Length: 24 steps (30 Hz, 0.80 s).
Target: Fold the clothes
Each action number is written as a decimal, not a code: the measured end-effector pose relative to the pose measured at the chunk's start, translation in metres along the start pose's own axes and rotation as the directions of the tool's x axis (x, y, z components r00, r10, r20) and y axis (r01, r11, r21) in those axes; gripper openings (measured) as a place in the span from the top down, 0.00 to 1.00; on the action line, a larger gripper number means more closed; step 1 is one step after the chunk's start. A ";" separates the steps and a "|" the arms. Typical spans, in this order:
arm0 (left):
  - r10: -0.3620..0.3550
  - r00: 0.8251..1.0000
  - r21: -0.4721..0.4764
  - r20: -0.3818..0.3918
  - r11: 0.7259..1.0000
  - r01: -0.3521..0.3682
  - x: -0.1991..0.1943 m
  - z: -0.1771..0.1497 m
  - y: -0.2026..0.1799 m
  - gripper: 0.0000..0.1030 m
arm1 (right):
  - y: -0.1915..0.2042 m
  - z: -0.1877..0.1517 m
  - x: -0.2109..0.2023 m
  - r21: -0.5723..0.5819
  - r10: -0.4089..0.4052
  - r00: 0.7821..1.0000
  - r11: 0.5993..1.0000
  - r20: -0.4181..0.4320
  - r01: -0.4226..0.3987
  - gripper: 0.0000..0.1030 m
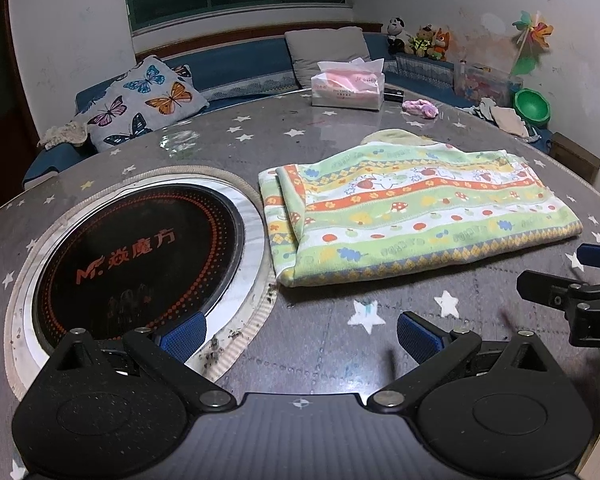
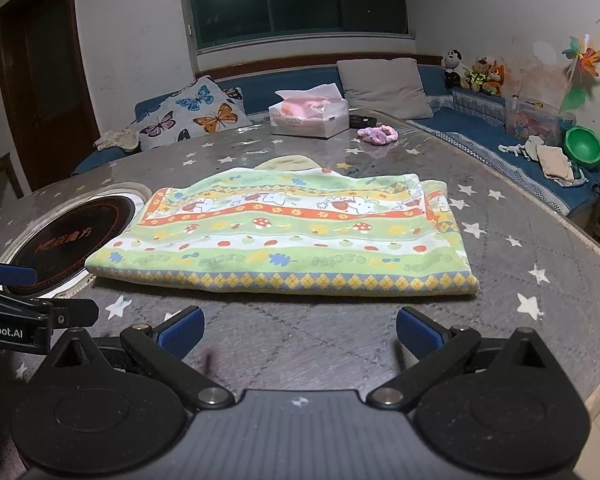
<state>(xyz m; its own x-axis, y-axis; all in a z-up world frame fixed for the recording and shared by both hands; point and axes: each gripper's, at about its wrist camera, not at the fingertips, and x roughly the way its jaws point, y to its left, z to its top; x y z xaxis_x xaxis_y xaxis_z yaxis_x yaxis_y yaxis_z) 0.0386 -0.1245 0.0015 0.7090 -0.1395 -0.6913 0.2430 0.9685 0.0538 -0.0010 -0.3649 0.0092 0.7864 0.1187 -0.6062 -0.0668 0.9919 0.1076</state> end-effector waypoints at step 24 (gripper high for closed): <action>-0.005 1.000 0.004 -0.011 1.000 0.005 0.005 0.000 -0.002 0.00 | 0.006 0.003 0.008 -0.023 0.000 1.000 1.000 -0.005 0.000 0.00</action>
<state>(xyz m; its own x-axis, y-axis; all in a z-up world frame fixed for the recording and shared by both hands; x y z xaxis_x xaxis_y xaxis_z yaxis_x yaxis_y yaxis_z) 0.0415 -0.1275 -0.0022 0.7007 -0.1418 -0.6992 0.2489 0.9671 0.0533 0.0067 -0.3586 0.0071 0.7836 0.1189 -0.6098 -0.0808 0.9927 0.0896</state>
